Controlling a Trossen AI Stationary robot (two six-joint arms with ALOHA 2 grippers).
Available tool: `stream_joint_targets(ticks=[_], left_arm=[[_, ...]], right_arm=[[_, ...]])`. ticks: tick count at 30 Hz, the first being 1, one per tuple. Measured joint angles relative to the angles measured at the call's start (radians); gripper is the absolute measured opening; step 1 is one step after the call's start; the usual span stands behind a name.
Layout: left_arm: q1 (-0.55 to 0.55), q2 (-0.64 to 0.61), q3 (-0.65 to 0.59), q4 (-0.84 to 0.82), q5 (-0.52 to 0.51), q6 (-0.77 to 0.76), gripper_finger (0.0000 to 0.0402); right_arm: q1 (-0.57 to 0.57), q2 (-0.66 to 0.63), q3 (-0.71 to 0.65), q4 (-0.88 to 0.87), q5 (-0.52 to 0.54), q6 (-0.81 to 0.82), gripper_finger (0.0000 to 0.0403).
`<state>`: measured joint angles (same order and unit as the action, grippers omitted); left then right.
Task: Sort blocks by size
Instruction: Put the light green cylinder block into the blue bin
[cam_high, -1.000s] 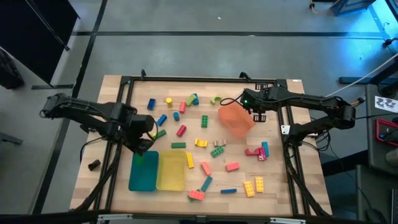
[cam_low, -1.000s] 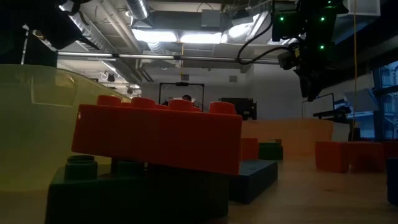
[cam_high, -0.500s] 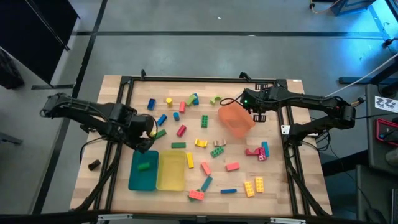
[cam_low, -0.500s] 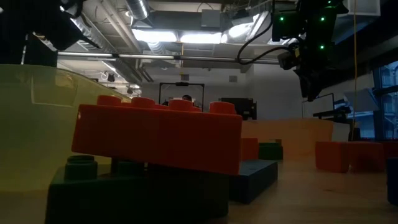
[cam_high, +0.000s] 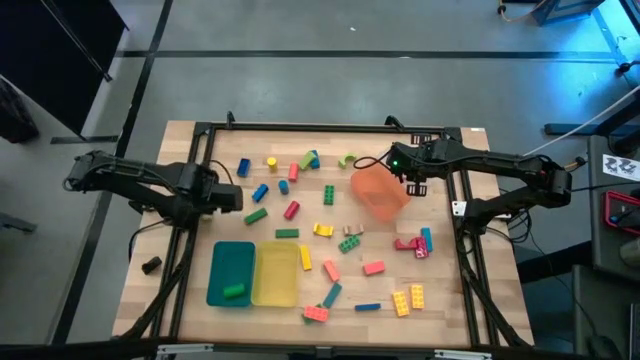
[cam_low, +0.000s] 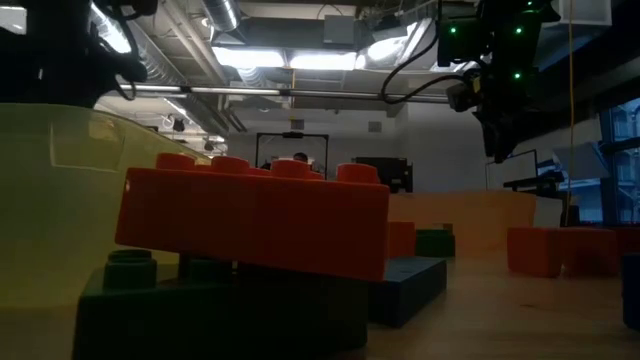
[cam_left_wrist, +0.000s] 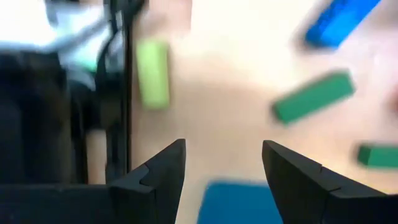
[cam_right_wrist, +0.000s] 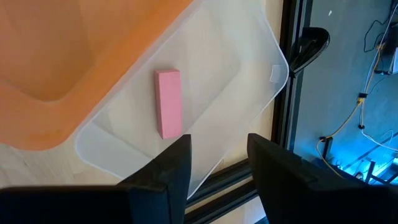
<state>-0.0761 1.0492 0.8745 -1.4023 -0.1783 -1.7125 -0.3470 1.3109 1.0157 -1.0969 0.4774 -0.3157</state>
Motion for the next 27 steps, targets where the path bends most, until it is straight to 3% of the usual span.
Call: stream_joint_targets(ticks=[6, 13, 16, 27], left_arm=[[0.037, 0.004, 0.0, -0.002, -0.072, 0.14, 0.0197], [0.134, 0.074, 0.0, -0.003, -0.078, 0.48, 0.0197], [0.188, 0.127, 0.0, -0.006, -0.077, 0.558, 0.0197], [0.349, 0.357, 0.0, -0.004, 0.063, 0.82, 0.0197]], right_arm=[[0.0, 0.0, 0.0, 0.0, 0.0, 0.0, 0.0159], [0.0, 0.0, 0.0, 0.0, 0.0, 0.001, 0.0159], [0.0, 0.0, 0.0, 0.0, 0.0, 0.001, 0.0159], [0.0, 0.0, 0.0, 0.0, 0.0, 0.001, 0.0159]])
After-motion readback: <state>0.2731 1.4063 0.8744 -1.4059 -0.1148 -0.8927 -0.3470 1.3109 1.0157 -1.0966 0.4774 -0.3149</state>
